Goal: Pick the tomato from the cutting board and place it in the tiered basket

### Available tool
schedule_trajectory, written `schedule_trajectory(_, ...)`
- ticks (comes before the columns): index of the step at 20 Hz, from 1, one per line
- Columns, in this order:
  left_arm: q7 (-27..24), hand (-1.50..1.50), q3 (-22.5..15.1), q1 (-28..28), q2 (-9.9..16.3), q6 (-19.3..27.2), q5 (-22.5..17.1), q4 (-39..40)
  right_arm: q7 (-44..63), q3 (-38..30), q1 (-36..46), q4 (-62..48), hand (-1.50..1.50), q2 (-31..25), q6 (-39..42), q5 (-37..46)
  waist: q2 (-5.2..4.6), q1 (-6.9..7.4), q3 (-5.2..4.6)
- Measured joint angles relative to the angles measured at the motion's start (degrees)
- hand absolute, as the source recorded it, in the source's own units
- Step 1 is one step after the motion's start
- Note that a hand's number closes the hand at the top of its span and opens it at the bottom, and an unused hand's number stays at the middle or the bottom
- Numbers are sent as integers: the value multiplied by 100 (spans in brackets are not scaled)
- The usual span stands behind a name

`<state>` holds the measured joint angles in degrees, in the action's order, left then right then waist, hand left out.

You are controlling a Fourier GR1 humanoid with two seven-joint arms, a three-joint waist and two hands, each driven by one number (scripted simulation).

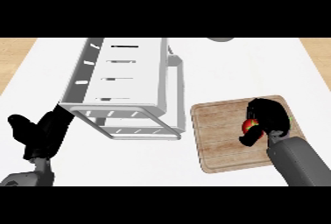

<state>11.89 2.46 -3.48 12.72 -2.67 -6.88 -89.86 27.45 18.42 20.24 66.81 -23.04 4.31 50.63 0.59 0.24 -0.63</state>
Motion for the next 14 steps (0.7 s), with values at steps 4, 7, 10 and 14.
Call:
schedule_trajectory(4, 106, 0, 64, -66, 70, -29, -39, -53, -1595, 23, -53, -54, 150, -664, -169, -107, -38, 14, 37)
schedule_trajectory(7, 73, 0, 97, -36, 96, -77, -53, -37, -2490, -189, 80, -123, 150, -939, -560, -217, -57, 17, 56)
schedule_trajectory(10, 91, 0, 108, -25, 86, -67, -48, -33, -3092, -553, 118, 110, 150, -971, -952, -596, -51, -24, 64)
schedule_trajectory(14, 25, 0, 130, 44, 76, -76, -38, 1, -3753, -1121, 131, 593, 150, -799, -1031, -1558, -36, -78, 67)
